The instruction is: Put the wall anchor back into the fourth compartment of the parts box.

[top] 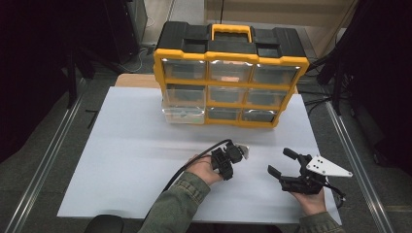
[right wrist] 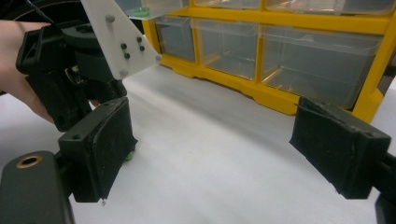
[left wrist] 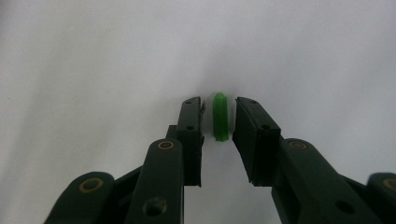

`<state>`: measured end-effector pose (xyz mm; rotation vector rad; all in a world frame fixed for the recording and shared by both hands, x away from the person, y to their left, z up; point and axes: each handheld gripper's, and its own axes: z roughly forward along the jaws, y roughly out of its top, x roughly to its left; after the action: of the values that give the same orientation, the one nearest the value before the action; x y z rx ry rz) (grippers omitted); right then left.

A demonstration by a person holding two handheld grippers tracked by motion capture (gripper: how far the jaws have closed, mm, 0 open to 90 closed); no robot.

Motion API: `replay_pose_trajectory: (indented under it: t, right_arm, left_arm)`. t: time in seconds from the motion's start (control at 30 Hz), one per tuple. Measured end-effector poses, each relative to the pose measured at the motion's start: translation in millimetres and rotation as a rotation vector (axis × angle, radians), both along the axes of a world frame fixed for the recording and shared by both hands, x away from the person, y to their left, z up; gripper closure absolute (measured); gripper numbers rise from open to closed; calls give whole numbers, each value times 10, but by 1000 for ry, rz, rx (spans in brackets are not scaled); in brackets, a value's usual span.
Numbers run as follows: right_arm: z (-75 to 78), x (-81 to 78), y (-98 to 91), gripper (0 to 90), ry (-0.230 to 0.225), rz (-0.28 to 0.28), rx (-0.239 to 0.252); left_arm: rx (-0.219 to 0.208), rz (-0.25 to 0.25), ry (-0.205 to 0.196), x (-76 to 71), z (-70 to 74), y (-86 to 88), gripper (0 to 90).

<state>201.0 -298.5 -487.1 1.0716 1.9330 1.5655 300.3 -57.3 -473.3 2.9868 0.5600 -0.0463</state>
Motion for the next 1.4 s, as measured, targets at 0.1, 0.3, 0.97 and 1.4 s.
replay_pose_trajectory:
  t: [0.1, 0.3, 0.97, 1.4]
  right_arm:
    - [5, 0, -9, 135, -3, -5, 4]
    - [3, -4, -4, 136, 1, -1, 4]
    - [-4, -2, 11, 137, 5, -2, 7]
    - [-12, 2, 17, 137, 5, -3, 4]
  left_arm:
    - [-6, 1, 18, 16, 8, 6, 772]
    - [3, -11, 37, 31, -1, 9, 844]
    - [-75, -9, -71, 41, 855, 314, 851]
    - [-83, 14, -200, 278, 1784, 657, 851]
